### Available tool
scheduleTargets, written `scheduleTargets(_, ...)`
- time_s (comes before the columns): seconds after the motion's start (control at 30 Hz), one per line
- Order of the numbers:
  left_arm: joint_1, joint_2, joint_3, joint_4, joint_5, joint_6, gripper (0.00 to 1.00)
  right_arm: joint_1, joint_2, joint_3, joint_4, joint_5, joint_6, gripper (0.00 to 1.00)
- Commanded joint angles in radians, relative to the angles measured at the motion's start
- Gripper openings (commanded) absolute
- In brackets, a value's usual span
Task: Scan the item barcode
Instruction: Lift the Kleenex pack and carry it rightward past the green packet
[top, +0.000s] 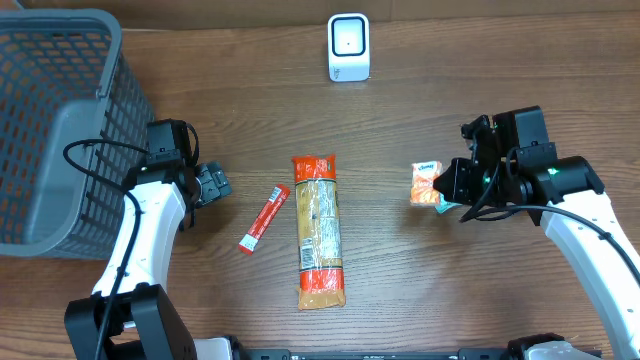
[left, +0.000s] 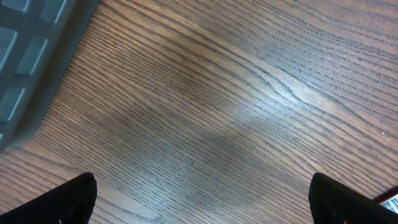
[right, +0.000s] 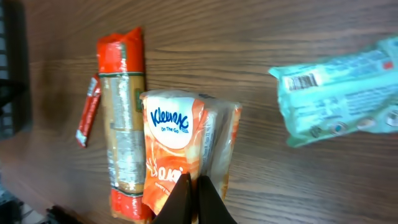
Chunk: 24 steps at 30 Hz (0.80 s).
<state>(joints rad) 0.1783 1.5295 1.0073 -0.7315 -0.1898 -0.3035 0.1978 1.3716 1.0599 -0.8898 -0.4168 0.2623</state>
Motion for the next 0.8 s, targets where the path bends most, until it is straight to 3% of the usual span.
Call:
scheduleTargets(0.0, -0.003, -0.004, 0.018, 0.003, 0.007, 0.009, 1.00, 0.005, -0.012, 0.006, -0.011, 0.043, 0.000, 0.04)
scheduleTargets(0.33, -0.003, -0.004, 0.018, 0.003, 0.007, 0.009, 1.00, 0.005, -0.012, 0.085, -0.104, 0.116, 0.000, 0.04)
scheduleTargets(0.77, -0.003, -0.004, 0.018, 0.003, 0.007, 0.009, 1.00, 0.005, 0.042, 0.582, -0.417, 0.192, 0.000, 0.04)
